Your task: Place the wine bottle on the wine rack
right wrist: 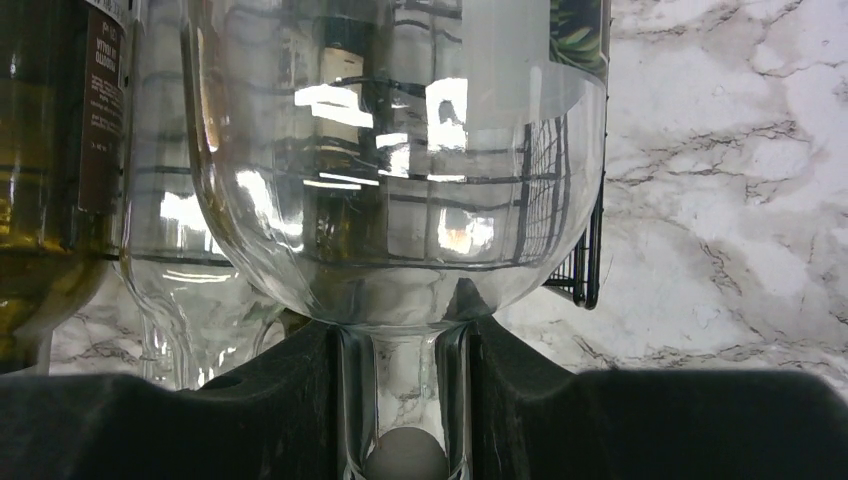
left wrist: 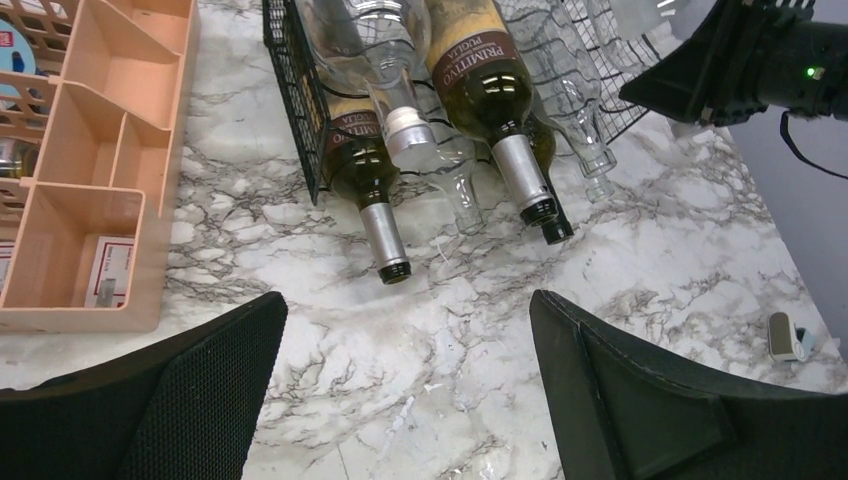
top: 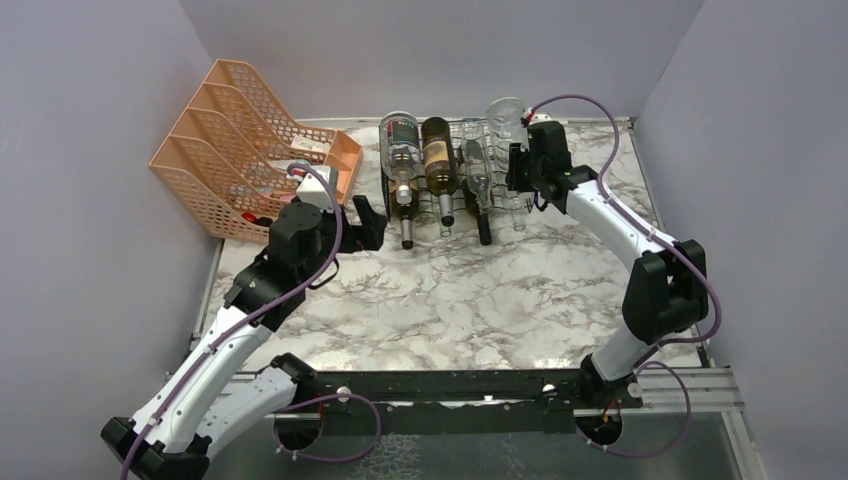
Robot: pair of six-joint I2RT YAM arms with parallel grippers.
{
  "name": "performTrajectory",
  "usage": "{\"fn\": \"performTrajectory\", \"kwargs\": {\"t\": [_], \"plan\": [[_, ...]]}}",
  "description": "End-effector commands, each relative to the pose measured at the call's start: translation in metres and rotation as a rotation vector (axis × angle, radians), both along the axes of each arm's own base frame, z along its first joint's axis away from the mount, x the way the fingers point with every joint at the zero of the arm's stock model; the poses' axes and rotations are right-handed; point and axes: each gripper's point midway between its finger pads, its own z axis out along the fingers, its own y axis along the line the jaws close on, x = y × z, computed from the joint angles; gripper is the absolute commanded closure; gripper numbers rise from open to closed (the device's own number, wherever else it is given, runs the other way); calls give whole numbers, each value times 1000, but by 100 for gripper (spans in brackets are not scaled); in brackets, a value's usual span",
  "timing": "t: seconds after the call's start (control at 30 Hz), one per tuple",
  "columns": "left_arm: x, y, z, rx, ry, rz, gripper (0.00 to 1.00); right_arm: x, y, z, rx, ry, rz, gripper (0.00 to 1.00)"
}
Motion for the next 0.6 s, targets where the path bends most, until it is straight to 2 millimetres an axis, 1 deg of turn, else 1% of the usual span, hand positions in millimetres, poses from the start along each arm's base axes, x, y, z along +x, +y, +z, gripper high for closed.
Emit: {"fn": "performTrajectory", "kwargs": {"t": [0.0, 0.13, 0.3, 0.4, 0.5, 0.57], "plan": [[-4, -13, -3, 6, 8, -84, 2, 42, 9, 87, 103, -270, -15, 99], [-3, -17, -9, 18, 37, -97, 2, 42, 8, 74, 86, -231, -5, 99], [-4, -22, -9, 22, 40, -129, 1, 43, 2, 62, 58, -204, -13, 99], [-3, -20, -8, 23, 36, -118, 2, 45, 3, 57, 52, -189, -12, 99], [-4, -19, -7, 23, 32, -117, 2, 48, 0, 53, 40, -172, -25, 95], [-4, -19, -6, 20, 28, -118, 2, 49, -1, 49, 32, -160, -36, 87]]}}
